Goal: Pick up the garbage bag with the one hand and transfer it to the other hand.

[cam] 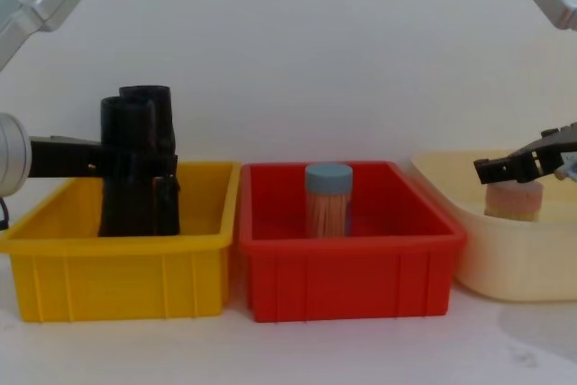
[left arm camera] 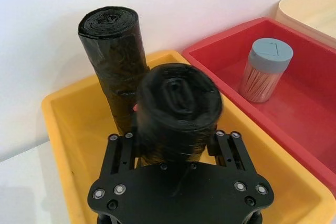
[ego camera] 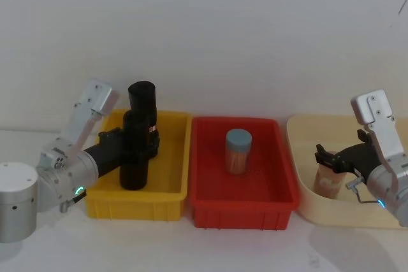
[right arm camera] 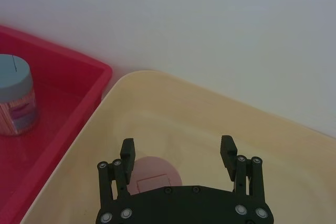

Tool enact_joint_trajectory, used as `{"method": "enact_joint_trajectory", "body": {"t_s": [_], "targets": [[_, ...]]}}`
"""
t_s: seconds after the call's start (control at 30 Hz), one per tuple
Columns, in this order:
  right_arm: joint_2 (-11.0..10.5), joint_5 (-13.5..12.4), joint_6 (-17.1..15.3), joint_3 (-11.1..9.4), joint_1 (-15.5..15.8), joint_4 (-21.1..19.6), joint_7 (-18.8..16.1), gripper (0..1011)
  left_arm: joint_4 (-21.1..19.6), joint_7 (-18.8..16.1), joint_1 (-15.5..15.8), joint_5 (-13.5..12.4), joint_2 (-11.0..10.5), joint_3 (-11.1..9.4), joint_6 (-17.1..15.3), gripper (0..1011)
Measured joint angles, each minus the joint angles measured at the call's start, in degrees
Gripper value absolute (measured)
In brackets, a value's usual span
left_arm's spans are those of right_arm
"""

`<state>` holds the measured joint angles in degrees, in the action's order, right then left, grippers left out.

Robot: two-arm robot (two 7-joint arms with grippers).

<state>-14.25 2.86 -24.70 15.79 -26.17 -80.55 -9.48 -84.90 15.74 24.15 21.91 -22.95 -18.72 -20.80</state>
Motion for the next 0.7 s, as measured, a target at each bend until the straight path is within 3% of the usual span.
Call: {"method": "enact_joint_trajectory", "body": {"t_s": [0.2,0.7], "targets": [[0.0,0.0,0.0,0.0,0.0,0.0,0.0,1000,0.39,0.17,0.39,-0.19,0.03,-0.25,-0.09,516],[0.0,0.0,0.0,0.0,0.0,0.0,0.0,1000,0.79,2.21,1.34,0.08,0.87,-0.56,1.18,402]]}}
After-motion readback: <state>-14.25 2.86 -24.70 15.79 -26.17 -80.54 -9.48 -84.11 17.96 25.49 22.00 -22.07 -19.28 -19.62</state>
